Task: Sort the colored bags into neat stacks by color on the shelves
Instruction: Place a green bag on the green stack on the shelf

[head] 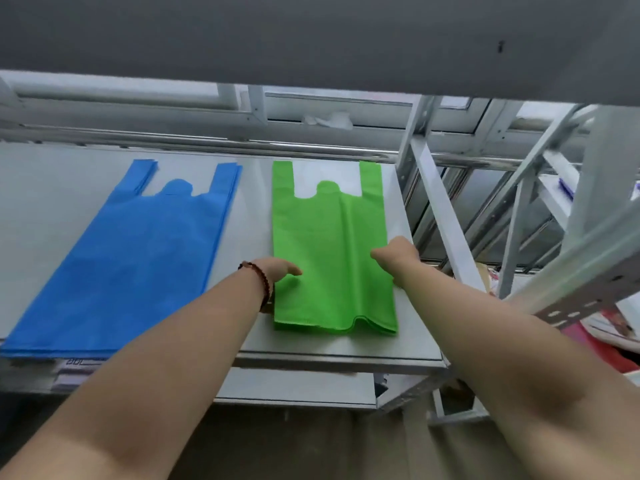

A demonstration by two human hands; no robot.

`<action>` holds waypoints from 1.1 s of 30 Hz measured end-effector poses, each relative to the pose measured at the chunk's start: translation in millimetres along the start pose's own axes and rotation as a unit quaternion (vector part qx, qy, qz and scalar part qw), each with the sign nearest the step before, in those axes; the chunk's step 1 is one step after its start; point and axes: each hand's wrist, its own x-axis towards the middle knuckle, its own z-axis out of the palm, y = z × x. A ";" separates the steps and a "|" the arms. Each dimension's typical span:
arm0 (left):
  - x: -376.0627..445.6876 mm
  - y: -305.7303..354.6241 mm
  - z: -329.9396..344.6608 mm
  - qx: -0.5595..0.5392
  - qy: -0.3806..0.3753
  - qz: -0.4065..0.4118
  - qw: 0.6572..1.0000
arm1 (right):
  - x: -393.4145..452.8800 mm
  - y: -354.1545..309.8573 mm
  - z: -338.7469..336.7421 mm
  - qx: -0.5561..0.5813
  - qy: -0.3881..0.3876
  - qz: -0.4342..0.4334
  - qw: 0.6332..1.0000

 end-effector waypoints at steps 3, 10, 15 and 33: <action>-3.2 -16.2 1.4 0.035 -0.020 -0.007 0.999 | 7.5 -6.7 1.0 -0.009 -0.005 0.025 1.000; -17.3 -60.4 -38.4 0.116 -0.063 -0.018 0.991 | 12.7 -31.2 15.7 -0.085 0.062 0.073 0.992; -28.1 -72.5 -45.9 0.059 -0.072 0.020 0.995 | 7.6 -33.8 26.5 -0.021 0.042 0.107 0.993; -90.6 -116.9 -9.0 -0.059 0.015 0.212 0.975 | -172.9 8.3 -83.4 0.252 0.015 -0.339 0.906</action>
